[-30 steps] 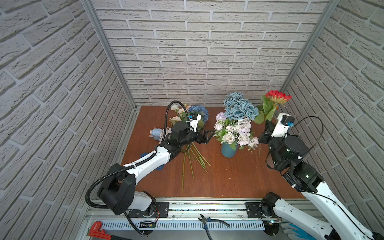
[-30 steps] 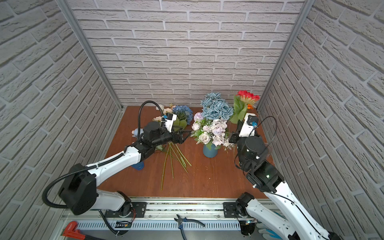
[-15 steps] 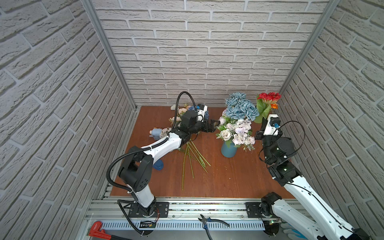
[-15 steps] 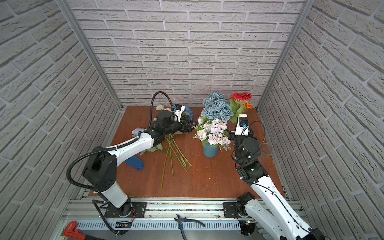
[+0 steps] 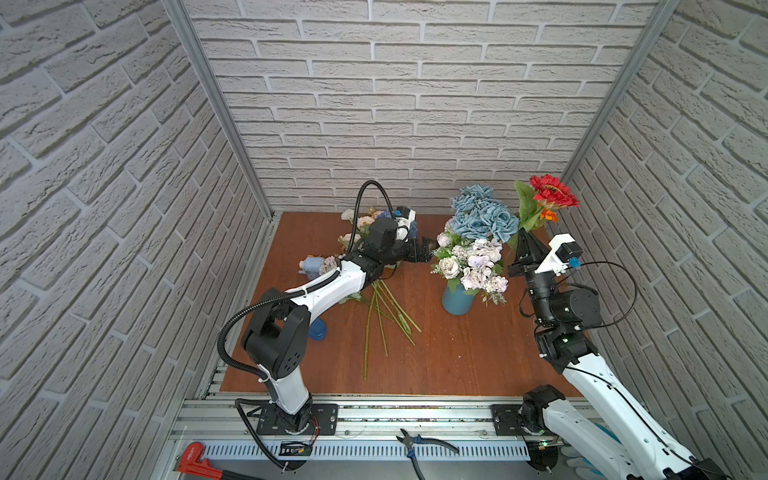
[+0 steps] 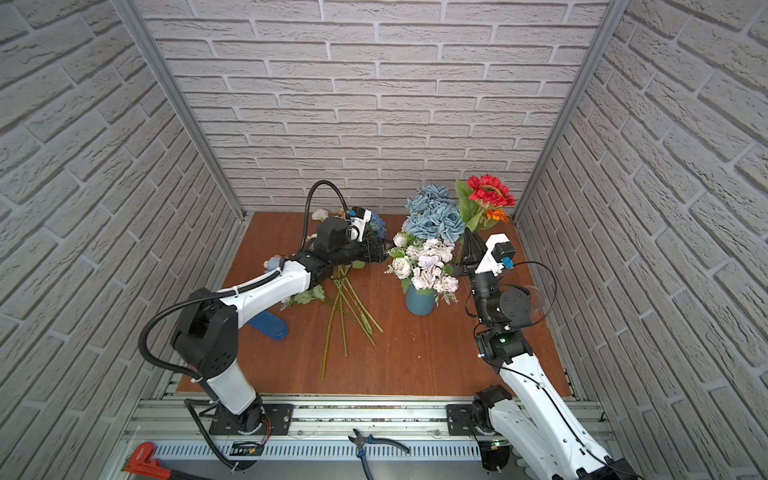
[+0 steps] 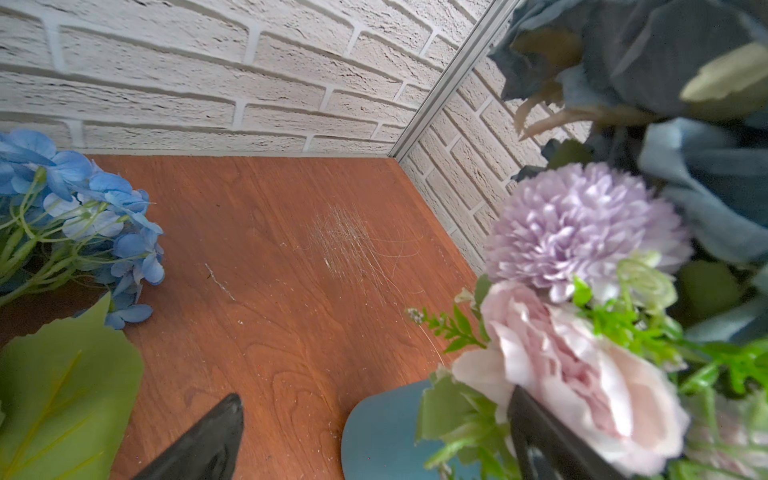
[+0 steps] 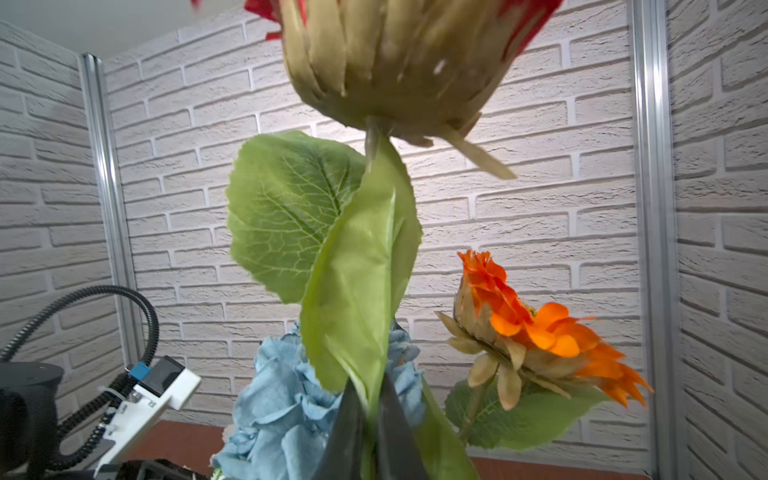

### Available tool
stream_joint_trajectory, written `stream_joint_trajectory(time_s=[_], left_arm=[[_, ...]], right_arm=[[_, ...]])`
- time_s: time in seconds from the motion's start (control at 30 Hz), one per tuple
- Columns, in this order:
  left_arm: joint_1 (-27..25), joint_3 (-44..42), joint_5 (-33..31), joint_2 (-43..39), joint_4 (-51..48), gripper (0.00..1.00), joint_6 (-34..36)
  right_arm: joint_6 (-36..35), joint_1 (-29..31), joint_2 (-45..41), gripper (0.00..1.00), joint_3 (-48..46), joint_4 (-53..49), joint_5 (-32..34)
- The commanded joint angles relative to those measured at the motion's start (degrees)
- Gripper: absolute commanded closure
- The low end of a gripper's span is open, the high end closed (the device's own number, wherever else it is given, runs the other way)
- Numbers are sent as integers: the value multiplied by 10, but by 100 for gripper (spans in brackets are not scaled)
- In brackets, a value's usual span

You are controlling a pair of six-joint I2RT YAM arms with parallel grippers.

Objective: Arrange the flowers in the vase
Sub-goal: 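Lower the red gerbera stem into the teal vase beside the orange gerbera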

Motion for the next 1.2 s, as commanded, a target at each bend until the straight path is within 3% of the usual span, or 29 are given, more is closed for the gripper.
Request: stream_joint_trajectory(time_s=[0.0, 0.7, 0.87, 1.03, 1.17], left_arm=[[5, 1, -4, -13, 9, 2, 9], [-4, -69, -4, -48, 23, 2, -24], [-4, -79, -4, -49, 24, 2, -29], [-4, -86, -5, -53, 25, 2, -27], [-4, -88, -5, -57, 25, 2, -25]], right_arm=[[48, -1, 16, 94, -15, 101, -22], [154, -2, 149, 94, -72, 409, 17], [147, -1, 169, 94, -71, 395, -19], [157, -1, 190, 94, -101, 410, -14], [125, -2, 188, 94, -122, 402, -12]])
